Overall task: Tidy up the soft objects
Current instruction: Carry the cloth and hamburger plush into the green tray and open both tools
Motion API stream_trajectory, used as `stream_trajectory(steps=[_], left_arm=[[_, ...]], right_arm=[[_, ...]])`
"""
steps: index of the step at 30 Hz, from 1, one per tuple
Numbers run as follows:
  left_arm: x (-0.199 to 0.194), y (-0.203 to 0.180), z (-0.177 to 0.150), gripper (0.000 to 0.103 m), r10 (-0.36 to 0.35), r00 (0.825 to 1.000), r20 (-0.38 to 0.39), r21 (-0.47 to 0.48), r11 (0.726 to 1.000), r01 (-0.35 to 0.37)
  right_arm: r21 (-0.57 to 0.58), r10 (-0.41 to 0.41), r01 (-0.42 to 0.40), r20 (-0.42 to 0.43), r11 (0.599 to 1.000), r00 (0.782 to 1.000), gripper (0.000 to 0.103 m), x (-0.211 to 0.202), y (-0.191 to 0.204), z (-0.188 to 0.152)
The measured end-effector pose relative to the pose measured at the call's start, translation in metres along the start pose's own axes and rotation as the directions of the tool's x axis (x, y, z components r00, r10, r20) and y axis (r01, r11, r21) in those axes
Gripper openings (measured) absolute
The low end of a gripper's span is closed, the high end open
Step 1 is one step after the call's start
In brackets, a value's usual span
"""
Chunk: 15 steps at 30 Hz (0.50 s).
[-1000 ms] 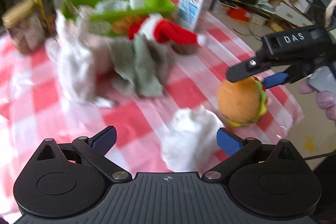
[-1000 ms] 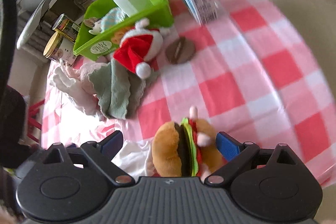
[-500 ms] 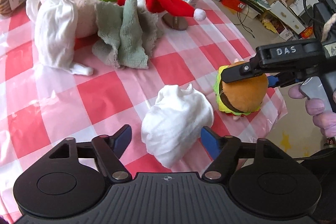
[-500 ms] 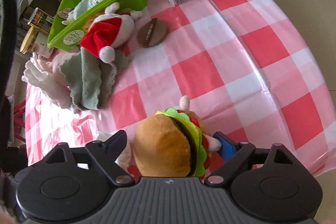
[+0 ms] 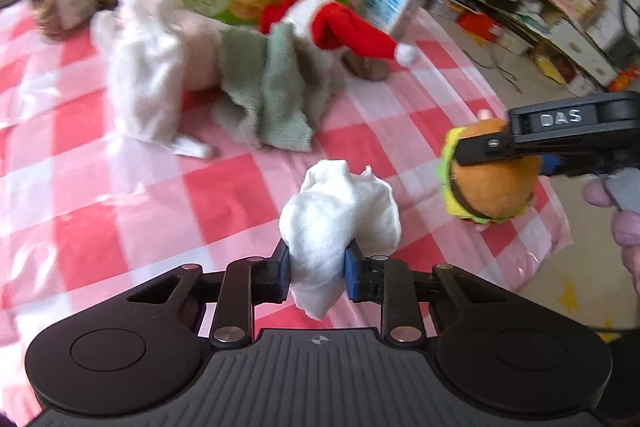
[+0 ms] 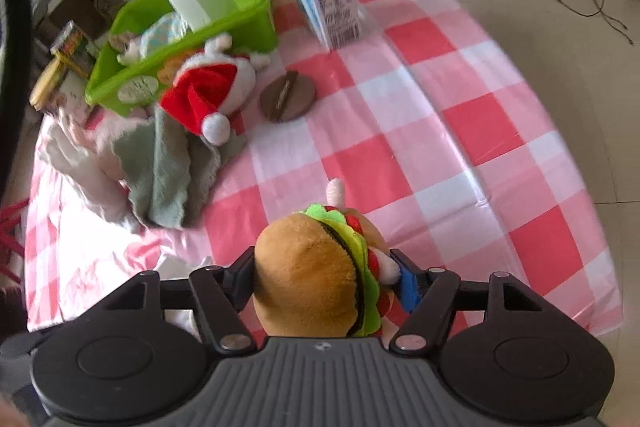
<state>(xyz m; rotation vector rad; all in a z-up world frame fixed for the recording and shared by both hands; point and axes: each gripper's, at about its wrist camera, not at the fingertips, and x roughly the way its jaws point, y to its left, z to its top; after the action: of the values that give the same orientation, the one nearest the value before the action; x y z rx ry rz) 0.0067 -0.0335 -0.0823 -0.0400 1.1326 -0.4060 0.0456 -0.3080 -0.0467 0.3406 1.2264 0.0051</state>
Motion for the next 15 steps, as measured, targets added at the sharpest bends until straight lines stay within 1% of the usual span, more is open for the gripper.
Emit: stream_trajectory(steps=[2,4,7,10,13,15], left_arm=[[-0.016,-0.002,-0.001,0.025,0.031,0.999,0.029,-0.016,0.999,-0.030],[-0.033,-0.003,-0.003,0.025,0.040,0.997,0.065,-0.041,0.998,-0.037],[-0.053,-0.003,-0.007,0.025,0.052,0.992,0.113,-0.099,0.994,-0.041],[-0.072,0.000,-0.015,0.025,0.040,0.988,0.151,-0.156,0.988,-0.016],[-0.088,0.004,-0.022,0.025,0.025,0.982,0.185,-0.181,0.983,0.009],[-0.097,0.006,-0.024,0.025,-0.003,0.977,0.213,-0.191,0.981,0.045]], right_arm=[[0.038,0.007,-0.008,0.018,0.999,1.000,0.039,-0.009,-0.002,-0.002],[0.069,0.018,-0.021,0.040,0.997,0.999,0.039,-0.019,-0.003,-0.003],[0.099,0.051,-0.061,0.104,0.993,0.993,0.039,-0.042,-0.003,-0.006],[0.117,0.073,-0.093,0.164,0.989,0.984,0.039,-0.061,-0.001,-0.012],[0.099,0.086,-0.113,0.245,0.989,0.966,0.039,-0.078,0.000,-0.017],[0.109,0.084,-0.116,0.258,0.987,0.963,0.039,-0.081,-0.002,-0.018]])
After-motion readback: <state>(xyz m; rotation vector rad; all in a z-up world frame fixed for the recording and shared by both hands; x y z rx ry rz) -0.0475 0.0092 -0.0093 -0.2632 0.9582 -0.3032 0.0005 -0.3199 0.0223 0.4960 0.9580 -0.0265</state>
